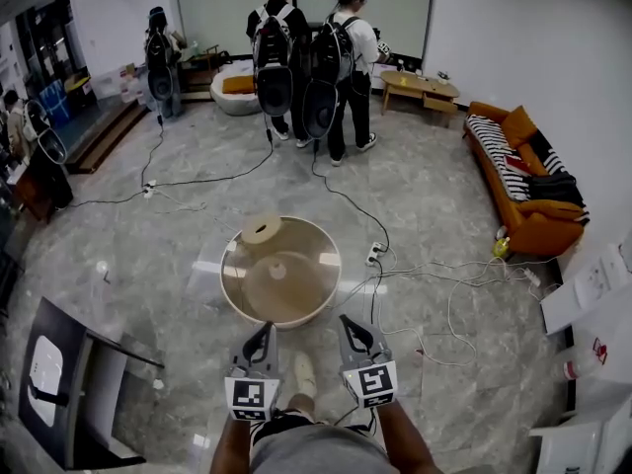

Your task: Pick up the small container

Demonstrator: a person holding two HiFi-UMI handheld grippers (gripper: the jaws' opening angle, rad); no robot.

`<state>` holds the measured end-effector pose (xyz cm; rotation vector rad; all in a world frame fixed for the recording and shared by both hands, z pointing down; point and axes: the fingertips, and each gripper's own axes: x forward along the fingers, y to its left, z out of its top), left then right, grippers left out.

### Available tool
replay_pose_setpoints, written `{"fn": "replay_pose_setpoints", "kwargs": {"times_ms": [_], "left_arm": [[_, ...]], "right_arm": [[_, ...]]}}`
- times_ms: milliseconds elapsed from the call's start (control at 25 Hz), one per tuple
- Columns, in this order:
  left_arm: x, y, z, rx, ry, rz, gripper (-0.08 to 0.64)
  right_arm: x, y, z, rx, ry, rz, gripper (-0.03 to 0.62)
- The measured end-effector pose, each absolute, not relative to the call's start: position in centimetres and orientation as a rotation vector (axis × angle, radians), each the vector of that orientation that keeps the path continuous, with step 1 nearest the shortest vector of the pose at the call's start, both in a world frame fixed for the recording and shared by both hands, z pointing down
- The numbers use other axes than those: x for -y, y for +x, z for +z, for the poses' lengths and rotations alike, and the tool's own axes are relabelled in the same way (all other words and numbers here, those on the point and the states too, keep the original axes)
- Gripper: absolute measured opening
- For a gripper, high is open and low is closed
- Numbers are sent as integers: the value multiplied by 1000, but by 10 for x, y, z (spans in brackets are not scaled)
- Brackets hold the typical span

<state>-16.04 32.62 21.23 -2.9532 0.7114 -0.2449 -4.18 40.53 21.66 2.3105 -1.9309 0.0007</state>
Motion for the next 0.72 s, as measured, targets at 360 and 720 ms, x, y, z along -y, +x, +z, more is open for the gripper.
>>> {"fn": "replay_pose_setpoints", "kwargs": {"times_ms": [360, 720], "left_arm": [[-237, -86, 213, -715, -2958, -298, 17], [-160, -46, 233, -747, -2978, -374, 17]], "right_arm": [[-314, 33, 216, 1955, 2323, 53, 2], [-230, 72, 236, 1989, 2286, 136, 2]]}}
